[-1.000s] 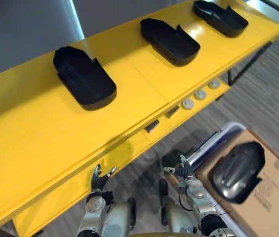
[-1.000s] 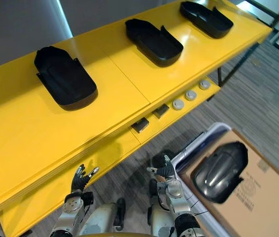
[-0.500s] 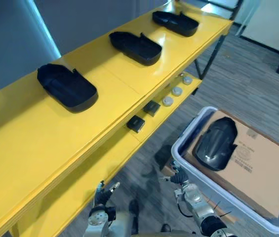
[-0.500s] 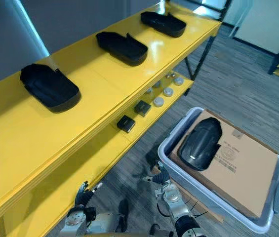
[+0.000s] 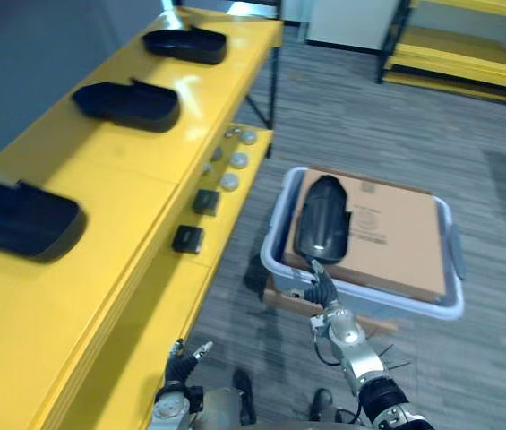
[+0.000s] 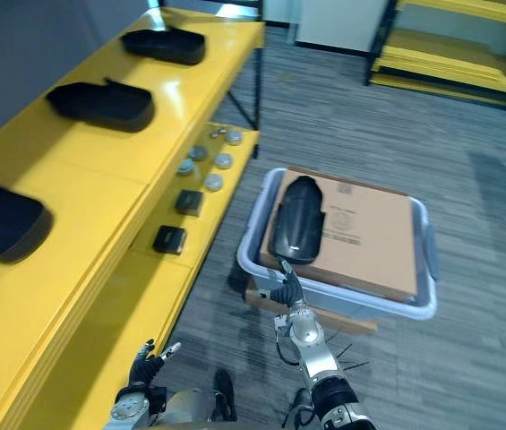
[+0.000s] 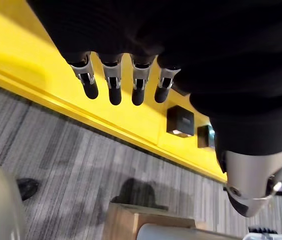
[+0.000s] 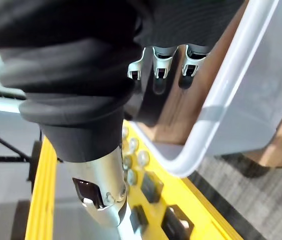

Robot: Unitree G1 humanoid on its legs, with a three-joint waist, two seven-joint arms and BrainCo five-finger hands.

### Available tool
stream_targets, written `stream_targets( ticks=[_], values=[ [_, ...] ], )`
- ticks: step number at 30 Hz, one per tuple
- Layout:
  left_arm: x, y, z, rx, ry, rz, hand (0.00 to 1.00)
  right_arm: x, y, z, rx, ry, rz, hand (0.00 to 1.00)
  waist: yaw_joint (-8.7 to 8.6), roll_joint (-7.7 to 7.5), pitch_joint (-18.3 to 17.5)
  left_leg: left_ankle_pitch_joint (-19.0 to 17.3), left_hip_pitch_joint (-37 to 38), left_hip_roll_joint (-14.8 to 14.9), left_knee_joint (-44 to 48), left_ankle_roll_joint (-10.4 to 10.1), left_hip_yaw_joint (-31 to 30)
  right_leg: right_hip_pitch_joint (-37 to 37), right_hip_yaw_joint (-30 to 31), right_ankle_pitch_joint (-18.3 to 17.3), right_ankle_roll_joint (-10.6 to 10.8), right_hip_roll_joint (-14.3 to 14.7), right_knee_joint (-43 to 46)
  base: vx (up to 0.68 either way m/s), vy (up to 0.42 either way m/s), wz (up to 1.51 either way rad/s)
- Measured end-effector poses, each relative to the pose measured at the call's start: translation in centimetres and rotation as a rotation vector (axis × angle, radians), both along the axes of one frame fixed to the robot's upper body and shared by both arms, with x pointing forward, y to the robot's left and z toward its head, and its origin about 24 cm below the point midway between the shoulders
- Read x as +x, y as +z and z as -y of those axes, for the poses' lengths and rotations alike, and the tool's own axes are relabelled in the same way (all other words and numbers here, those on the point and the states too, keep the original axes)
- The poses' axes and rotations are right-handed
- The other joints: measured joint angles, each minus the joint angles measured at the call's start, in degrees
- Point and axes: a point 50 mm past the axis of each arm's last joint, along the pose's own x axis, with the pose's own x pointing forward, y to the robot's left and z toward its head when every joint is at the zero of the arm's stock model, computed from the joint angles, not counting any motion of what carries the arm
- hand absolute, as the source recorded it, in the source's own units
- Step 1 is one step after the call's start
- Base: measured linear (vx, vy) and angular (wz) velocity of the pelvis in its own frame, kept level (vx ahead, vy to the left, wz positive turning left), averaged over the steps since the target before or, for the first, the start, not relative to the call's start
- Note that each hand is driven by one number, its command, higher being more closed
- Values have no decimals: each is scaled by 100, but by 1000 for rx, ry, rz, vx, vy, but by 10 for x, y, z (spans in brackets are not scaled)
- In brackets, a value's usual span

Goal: Walk over and take plastic housings, then place them on the shelf

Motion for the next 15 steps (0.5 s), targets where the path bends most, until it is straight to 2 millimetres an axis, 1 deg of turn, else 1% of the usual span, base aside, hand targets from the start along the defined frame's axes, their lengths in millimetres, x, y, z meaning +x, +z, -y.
stream_targets(
  ticks=[1, 3, 4, 5, 6, 7, 9, 11, 12, 13, 14, 15],
  values=[
    [1, 0, 1, -3, -4, -1, 0, -1, -1, 2, -3, -12, -2, 0, -10, 0, 6, 1, -4, -22, 21, 2, -99, 1, 13, 0, 13, 34, -11, 77, -51, -36],
    [2, -2, 6, -15, -6, -7, 0, -4, -5, 15, -11, -58, -17, 0, -2, -42, 27, 25, 2, -3, 45, 43, -525, 50, 6, -24, 65, 166, -103, 86, -85, -15],
    [3, -2, 6, -17, -6, -8, 0, -5, -6, 17, -14, -65, -21, 0, -15, -58, 34, 23, 15, 12, 26, 42, -554, 75, -15, -51, 113, 182, -132, 91, -101, 6],
    [3, -3, 9, -25, -7, -11, 0, -9, -9, 23, -15, -87, -33, 0, -54, -52, 38, -18, 27, 91, 25, 5, -598, 129, -75, -106, 128, 217, -167, 91, -94, 12],
    [2, -3, 11, -29, -11, -13, 0, -12, -11, 27, -17, -103, -42, 0, -115, -22, 57, -146, 27, 185, 149, -36, -633, 205, -117, -202, 134, 305, -164, 118, -107, 12],
    [1, -4, 11, -31, -10, -16, 0, -12, -12, 28, -18, -113, -43, 0, -144, 5, 73, -235, 19, 262, 268, -77, -651, 243, -135, -265, 104, 353, -133, 122, -72, -3],
    [-3, -6, 12, -38, -14, -33, 0, -17, -6, 29, -2, -130, -13, 0, -137, 136, 146, -457, 14, 602, 816, -151, -659, 413, -146, -526, 21, 523, 1, 133, -41, -10],
    [-5, -6, 12, -39, -12, -36, 0, -15, 0, 30, 2, -133, 15, 0, -122, 164, 156, -438, -189, 809, 1493, -148, -834, 518, -29, -614, 17, 671, 6, 182, -61, -20],
    [-4, -7, 14, -44, -15, -35, 0, -13, 6, 32, 5, -139, 45, 0, -134, 201, 175, -322, -373, 794, 2023, -115, -1200, 663, 58, -624, -19, 736, -29, 226, -51, -25],
    [-4, -7, 14, -47, -14, -35, 0, -12, 8, 33, 5, -144, 55, 0, -130, 180, 187, -235, -511, 743, 2278, -75, -1336, 730, 113, -626, -44, 710, -58, 240, -20, -26],
    [-3, -7, 16, -53, -15, -32, 0, -11, 11, 32, 9, -153, 69, 0, -108, 123, 229, -331, -634, 564, 2366, -130, -1575, 803, 171, -634, -49, 624, -100, 178, 42, -33],
    [-2, -7, 19, -60, -17, -30, 0, -7, 16, 34, 15, -177, 90, 0, -115, 100, 242, -493, -665, 253, 1963, -230, -1866, 819, 282, -635, -48, 490, -95, 197, 118, -44]
  ],
)
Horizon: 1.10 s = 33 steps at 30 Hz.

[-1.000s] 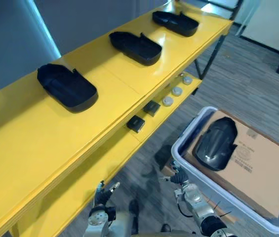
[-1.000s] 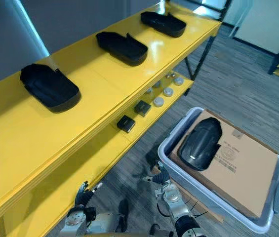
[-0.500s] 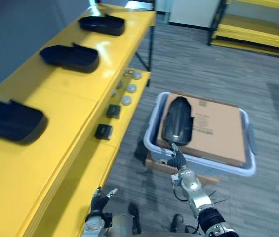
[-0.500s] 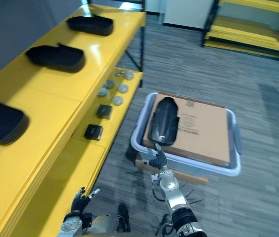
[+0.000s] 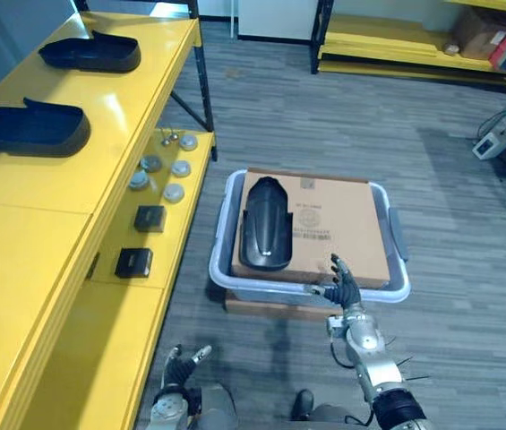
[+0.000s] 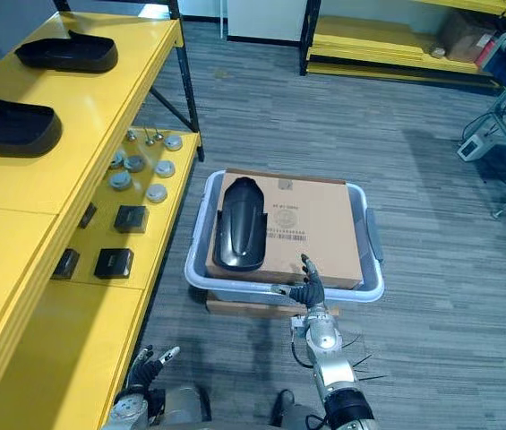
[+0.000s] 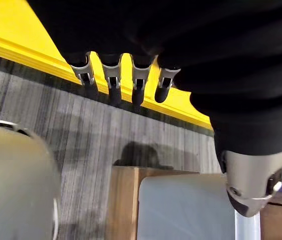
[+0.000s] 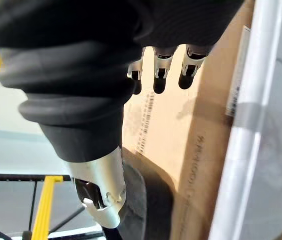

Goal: Walk over and take plastic housings, then place them on the shelf

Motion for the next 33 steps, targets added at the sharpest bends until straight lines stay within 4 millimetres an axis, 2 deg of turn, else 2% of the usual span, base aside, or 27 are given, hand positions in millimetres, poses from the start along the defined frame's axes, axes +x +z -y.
stream_targets(
  ticks=[1, 2, 3, 4, 9, 12, 16, 20, 26, 29, 33],
  values=[
    [3, 1, 1, -1, -5, 6, 0, 2, 3, 5, 6, -40, 19, 0, -10, 16, -2, 70, -12, -253, -684, -32, -247, 1, 64, 2, 18, -95, 0, 188, 135, -39],
    [3, 1, 2, -1, -11, 8, 0, 2, 4, 9, 6, -59, 24, 0, -14, 62, -20, 307, 14, -320, -1130, -48, -317, 8, 76, -5, 66, -107, 2, 212, 171, -33],
    [5, 1, 4, 0, -30, 10, 0, 2, 5, 14, 3, -94, 30, 0, -8, 113, -1, 769, 108, -382, -1437, 264, -319, 75, 134, -104, 248, -79, 21, 201, 129, -15],
    [7, 1, 2, 9, -40, 5, 0, 0, 5, 15, 6, -111, 33, 0, -36, 29, -13, 770, 126, -499, -1397, 254, -270, 81, 134, -148, 316, -208, 52, 198, 123, -6],
    [9, 2, -2, 18, -39, 8, 0, 1, 20, 14, 5, -122, 103, 0, -15, -24, -19, 772, 311, -778, -1545, 271, -273, 181, 132, -140, 361, -495, 109, 133, 107, 11],
    [-1, -1, -8, 32, -32, -18, 0, 2, 27, 10, -20, -113, 134, 0, -15, -92, -59, 820, 471, -809, -1856, 358, -277, 172, 141, -119, 394, -514, 73, 61, 10, 0],
    [-9, -4, -8, 30, -26, -39, 0, -2, 22, 9, -87, -103, 115, 0, -13, -154, -99, 907, 547, -802, -2185, 438, -277, 172, 145, -68, 463, -487, -48, 37, -39, -3],
    [-12, -6, -8, 29, -26, -53, 0, -8, 13, 10, -169, -87, 65, 0, -35, -178, -137, 1200, 760, -839, -2725, 447, -301, 179, 140, 100, 479, -483, -171, -6, 1, 2],
    [-16, -7, -10, 33, -25, -63, 0, -11, -5, 7, -233, -79, -33, 0, -16, -310, -281, 1665, 916, -935, -3400, 491, -518, 185, -14, 243, 458, -518, -288, -35, 14, 20],
    [-16, -7, -10, 35, -25, -66, 0, -10, -13, 0, -251, -49, -72, 0, 0, -328, -292, 1879, 997, -977, -3706, 501, -626, 169, -35, 271, 456, -541, -294, -79, 27, 15],
    [-18, -8, -10, 34, -24, -75, 0, -1, -10, -4, -252, -54, -70, 0, 11, -329, -292, 2191, 1025, -1059, -4137, 496, -823, 100, -207, 234, 499, -591, -356, -108, 18, 20]
  ],
)
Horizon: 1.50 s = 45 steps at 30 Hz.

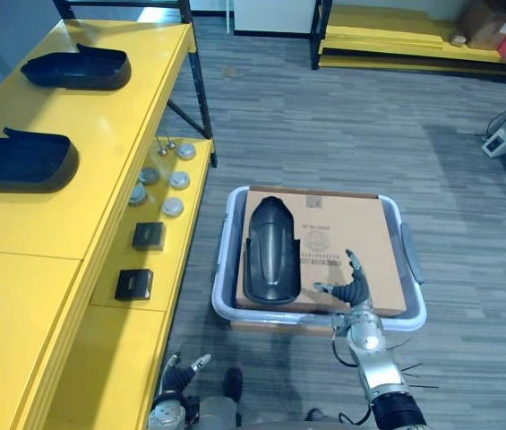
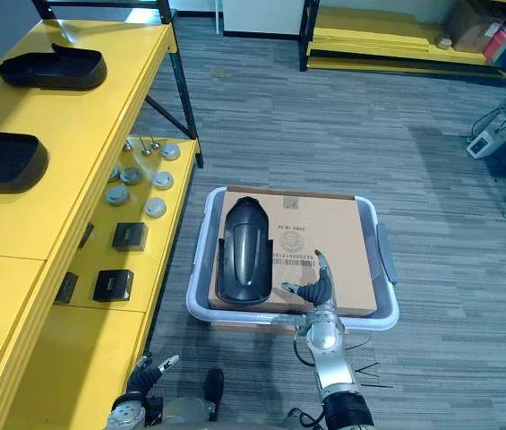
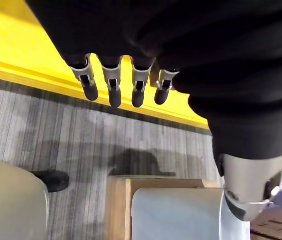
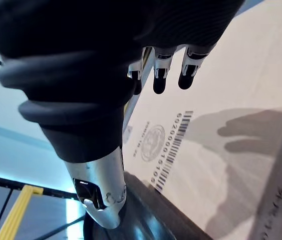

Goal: Walk over and take plastic housings, then place them on the shelf

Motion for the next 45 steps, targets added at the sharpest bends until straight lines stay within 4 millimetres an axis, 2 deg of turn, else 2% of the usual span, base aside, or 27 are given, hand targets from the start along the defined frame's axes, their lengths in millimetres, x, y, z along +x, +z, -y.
stream_targets(
  ticks=[2, 3, 6, 11, 14, 16, 20, 23, 29, 31, 32, 36, 40, 45],
  values=[
    [1, 0, 0, 0, 0, 4, 0, 9, 5, -3, -2, 2, 13, 0, 47, -5, 1, 50, -99, -74, -10, -27, -7, -39, -22, -98, 60, -66, -42, -139, 28, 10],
    [2, 1, 1, -3, -1, 7, 0, 13, 5, -3, -9, -4, 7, 0, 85, 41, 1, 79, -124, -89, -39, -47, -69, -55, -81, -146, 60, -77, -36, -181, 28, 14],
    [3, 1, 1, -3, 4, 12, 0, 18, 4, -5, -8, -12, -9, 0, 136, 46, -9, 93, -232, -96, -41, -66, -275, -106, -134, -257, 100, -21, -31, -114, 1, 34],
    [6, 4, -2, 1, 16, 33, 0, 32, 15, -6, -8, -56, 20, 0, 162, 8, 1, 203, -473, -148, -27, -63, -464, -222, -256, -246, 88, -1, -51, 1, 5, 25],
    [8, 5, -2, 3, 17, 40, 0, 36, 19, -1, 14, -110, 39, 0, 188, -40, 9, 297, -542, -215, 2, 44, -533, -230, -317, -187, 127, -33, -63, 122, 9, 18],
    [10, 7, -2, 4, 16, 50, 0, 37, 21, 4, 16, -143, 46, 0, 273, -68, 25, 296, -549, -259, 3, 49, -534, -202, -314, -165, 139, -58, -125, 136, 6, 6],
    [10, 7, -3, 5, 17, 51, 0, 44, 23, 4, 40, -187, 39, 0, 277, -91, 52, 296, -557, -268, 4, 49, -540, -186, -310, -152, 125, -56, -142, 48, -1, 7],
    [12, 8, -3, 8, 27, 61, 0, 50, 27, 5, 61, -211, 50, 0, 283, -80, 170, 295, -577, -227, 3, 48, -538, -229, -284, -91, 74, -21, -139, -20, 4, -6],
    [25, 12, -4, 3, 39, 90, 0, 62, 23, 6, 123, -249, -21, 0, 331, -76, 472, 287, -771, -204, -2, 12, -543, -398, -285, -61, 76, -5, -130, -80, 28, -5],
    [27, 13, -4, 1, 43, 99, 0, 70, 27, 8, 134, -272, -24, 0, 398, -98, 517, 303, -808, -192, -8, -2, -553, -434, -294, -46, 70, 8, -124, -86, 33, 1],
    [30, 14, -4, 1, 41, 104, 0, 73, 28, 10, 136, -283, -35, 100, 444, -117, 536, 303, -803, -192, -15, -3, -555, -430, -298, -48, 68, 10, -124, -67, 25, 4],
    [37, 18, -9, 11, 41, 124, 0, 89, 41, 9, 152, -289, -32, 100, 444, -243, 712, 318, -835, -179, -36, -25, -588, -436, -371, -107, -24, 41, -124, -47, 14, 7],
    [42, 20, -15, 14, 53, 135, 0, 98, 52, 17, 158, -295, -22, 100, 453, -370, 798, 335, -850, -179, -2, -30, -581, -435, -386, -119, -44, 44, -123, 31, 7, 4],
    [48, 22, -17, 16, 55, 147, 0, 107, 62, 9, 226, -231, -11, 100, 460, -423, 963, 355, -817, -144, 1, -4, -510, -442, -280, -102, -29, 60, -128, 41, -2, -8]
  ],
)
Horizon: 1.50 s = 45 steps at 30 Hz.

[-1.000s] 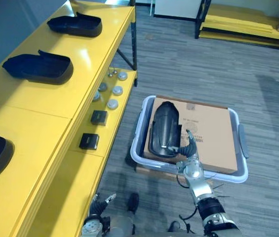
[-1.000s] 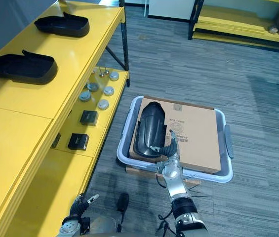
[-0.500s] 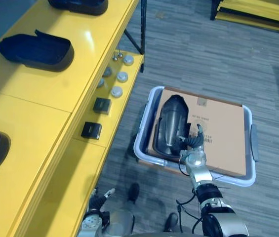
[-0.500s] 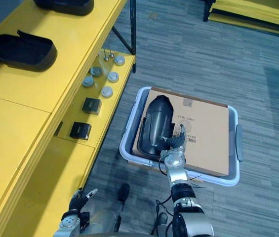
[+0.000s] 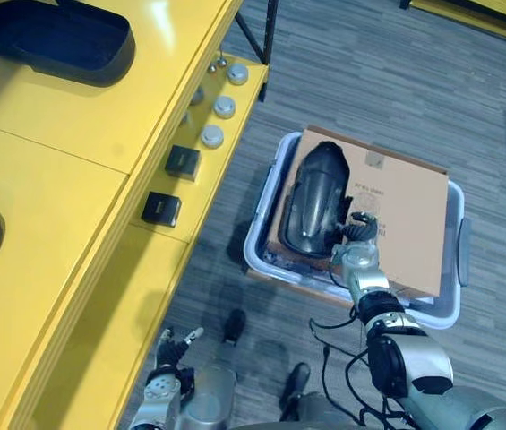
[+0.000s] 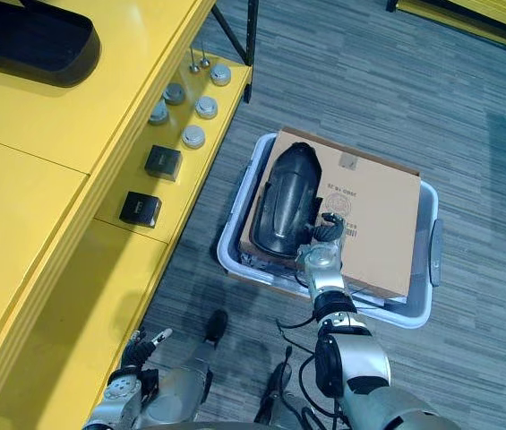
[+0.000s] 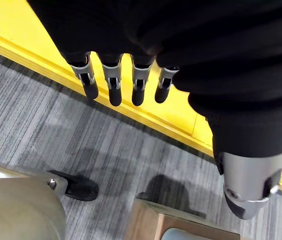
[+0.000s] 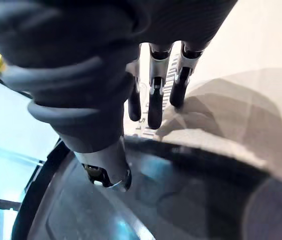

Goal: Walk over and take plastic housings, then place them on the shelf

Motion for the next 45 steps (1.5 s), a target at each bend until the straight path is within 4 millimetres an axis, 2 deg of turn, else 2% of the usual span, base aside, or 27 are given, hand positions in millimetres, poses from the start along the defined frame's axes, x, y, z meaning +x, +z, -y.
stream_targets(
  ticks=[3, 13, 17, 22, 28, 30, 34, 36, 37, 39, 41, 45],
  values=[
    [1, 0, 0, -11, 13, 5, 0, 4, 3, -8, 10, 23, 1, 100, -4, -9, 94, -3, 52, 75, 0, -4, 57, 9, 49, 79, -112, 63, 1, 12, -9, -11],
    [0, 0, 0, -22, 22, 6, 0, 4, 2, -20, 34, 89, -7, 100, -15, -9, 106, -31, 86, 148, -14, -45, 117, 3, 169, 103, -86, 106, 16, -50, 13, -4],
    [0, 0, 0, -28, 28, 7, 0, 4, 11, -22, 39, 87, 54, 100, -30, -8, 106, -45, 92, 163, -44, -64, 125, -9, 201, 104, -81, 113, 15, -89, 18, -6],
    [2, 2, 7, -46, 27, 30, 0, -15, 15, -21, -25, 91, 148, 100, -39, -13, 103, -45, 86, 174, -8, -64, 141, -53, 251, 104, -80, 108, 41, -16, 15, -5],
    [21, 26, 26, -74, -8, 183, 0, -35, 18, -6, -85, 10, 221, 100, -107, -15, 85, -21, 85, 150, -2, -30, 82, -48, 237, 100, -76, 100, 41, 2, 1, 2],
    [30, 40, 32, -79, -35, 260, 0, -41, 23, -2, -95, -14, 260, 100, -203, -12, 64, -21, 101, 132, 0, -30, -4, 14, 163, 75, -49, 102, 39, 12, 0, 18],
    [44, 66, 45, -98, -73, 395, 0, -52, 24, 3, -116, -33, 305, 100, -200, 14, -248, -22, 87, 98, 1, -31, -56, 33, 123, -3, -28, 84, 37, 25, -4, 11],
    [54, 96, 54, -113, -87, 543, 0, -59, 32, 4, -145, -34, 354, 100, -229, 82, -411, -20, 109, 52, 3, -30, -183, 120, -37, -51, -4, 63, 30, 30, -11, 28],
    [56, 104, 55, -116, -88, 583, 0, -60, 35, 3, -156, -35, 372, 100, -250, 109, -429, -20, 127, 46, 3, -29, -210, 120, -81, -52, -5, 63, 33, -12, -5, 23],
    [60, 128, 58, -130, -76, 700, 0, -61, 47, 0, -198, -29, 429, 100, -270, 165, -507, -20, 149, 42, 3, -30, -222, 138, -142, -61, -16, 60, 52, -26, 8, 7],
    [63, 161, 61, -142, -75, 852, 0, -64, 65, -9, -252, -3, 517, 100, -339, 184, -518, -20, 215, 15, 3, -29, -258, 213, -164, -112, -4, 38, 72, -31, 16, 8],
    [67, 199, 68, -162, -80, 1023, 0, -67, 80, -22, -332, 49, 593, 100, -337, 237, -707, -19, 226, -9, 3, -28, -277, 212, -178, -142, 14, 14, 114, -23, 13, 3]
  ],
)
